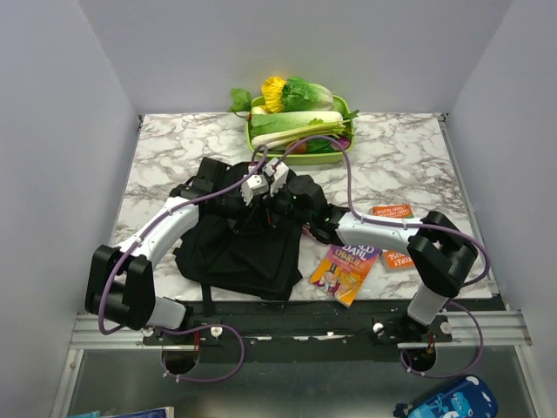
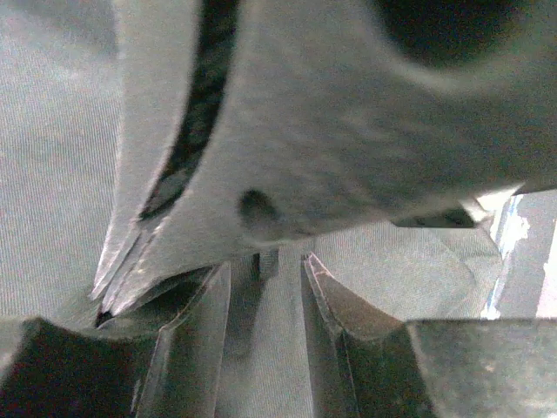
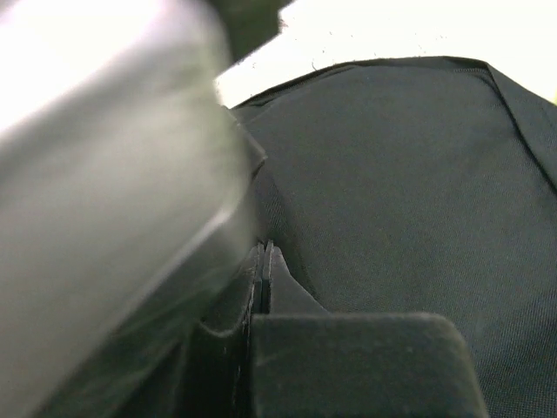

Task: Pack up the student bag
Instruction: Zip the student bag at the center of the board.

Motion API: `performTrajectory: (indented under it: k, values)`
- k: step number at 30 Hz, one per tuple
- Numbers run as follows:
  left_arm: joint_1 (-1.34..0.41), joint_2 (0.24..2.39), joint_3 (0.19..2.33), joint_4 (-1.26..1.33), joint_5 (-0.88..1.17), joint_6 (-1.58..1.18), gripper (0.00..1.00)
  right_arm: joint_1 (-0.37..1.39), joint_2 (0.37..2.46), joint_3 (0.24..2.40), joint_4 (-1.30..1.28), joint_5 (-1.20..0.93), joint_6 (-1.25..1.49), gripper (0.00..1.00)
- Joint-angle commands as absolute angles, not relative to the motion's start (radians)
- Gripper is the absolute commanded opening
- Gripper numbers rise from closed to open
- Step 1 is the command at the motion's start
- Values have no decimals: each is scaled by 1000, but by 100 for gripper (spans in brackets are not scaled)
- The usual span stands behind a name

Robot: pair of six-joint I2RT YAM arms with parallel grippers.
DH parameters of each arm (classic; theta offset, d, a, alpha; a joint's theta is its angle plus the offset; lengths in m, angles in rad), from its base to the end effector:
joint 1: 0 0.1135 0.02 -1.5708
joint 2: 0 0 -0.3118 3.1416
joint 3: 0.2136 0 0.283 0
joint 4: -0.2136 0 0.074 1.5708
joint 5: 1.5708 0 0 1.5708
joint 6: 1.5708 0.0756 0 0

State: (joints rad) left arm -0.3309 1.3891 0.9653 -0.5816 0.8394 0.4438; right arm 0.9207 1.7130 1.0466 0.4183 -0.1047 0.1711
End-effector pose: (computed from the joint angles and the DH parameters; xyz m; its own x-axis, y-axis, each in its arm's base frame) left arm 0.2722 -0.1530 0.2560 -0.4661 0.4634 -0.7537 0.8794 0.3357 -0.3375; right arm 0.2741 0.3736 0.2617 -0.2917 -0.1039 -0.9509 -0.8152 0.5470 0.1903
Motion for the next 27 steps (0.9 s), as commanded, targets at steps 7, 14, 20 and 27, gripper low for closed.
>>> performTrajectory:
  k: [7, 14, 20, 27]
  values:
    - [-439, 1437, 914, -483, 750, 448, 46, 780, 1816, 1134, 488, -376, 472, 1]
    - [-443, 1424, 887, -500, 698, 480, 47, 710, 1815, 1098, 506, -476, 549, 47]
    - [-456, 1450, 877, -462, 609, 485, 47, 700, 1802, 1089, 512, -486, 549, 46]
    - [-466, 1496, 907, -440, 592, 485, 51, 689, 1758, 1026, 508, -459, 545, 44]
